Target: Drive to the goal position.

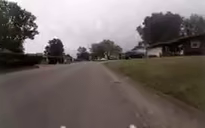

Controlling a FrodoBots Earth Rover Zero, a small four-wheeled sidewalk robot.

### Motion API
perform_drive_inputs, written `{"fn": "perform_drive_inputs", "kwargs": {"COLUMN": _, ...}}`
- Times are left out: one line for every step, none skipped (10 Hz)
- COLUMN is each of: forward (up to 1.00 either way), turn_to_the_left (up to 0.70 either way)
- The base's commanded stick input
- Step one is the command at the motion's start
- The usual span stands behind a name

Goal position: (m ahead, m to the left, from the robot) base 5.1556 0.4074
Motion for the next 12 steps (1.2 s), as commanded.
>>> {"fn": "perform_drive_inputs", "kwargs": {"forward": 1.00, "turn_to_the_left": 0.00}}
{"fn": "perform_drive_inputs", "kwargs": {"forward": 1.00, "turn_to_the_left": 0.00}}
{"fn": "perform_drive_inputs", "kwargs": {"forward": 1.00, "turn_to_the_left": 0.00}}
{"fn": "perform_drive_inputs", "kwargs": {"forward": 1.00, "turn_to_the_left": 0.00}}
{"fn": "perform_drive_inputs", "kwargs": {"forward": 1.00, "turn_to_the_left": 0.00}}
{"fn": "perform_drive_inputs", "kwargs": {"forward": 1.00, "turn_to_the_left": 0.00}}
{"fn": "perform_drive_inputs", "kwargs": {"forward": 1.00, "turn_to_the_left": 0.00}}
{"fn": "perform_drive_inputs", "kwargs": {"forward": 1.00, "turn_to_the_left": 0.40}}
{"fn": "perform_drive_inputs", "kwargs": {"forward": 1.00, "turn_to_the_left": 0.35}}
{"fn": "perform_drive_inputs", "kwargs": {"forward": 1.00, "turn_to_the_left": 0.22}}
{"fn": "perform_drive_inputs", "kwargs": {"forward": 1.00, "turn_to_the_left": 0.05}}
{"fn": "perform_drive_inputs", "kwargs": {"forward": 1.00, "turn_to_the_left": 0.00}}
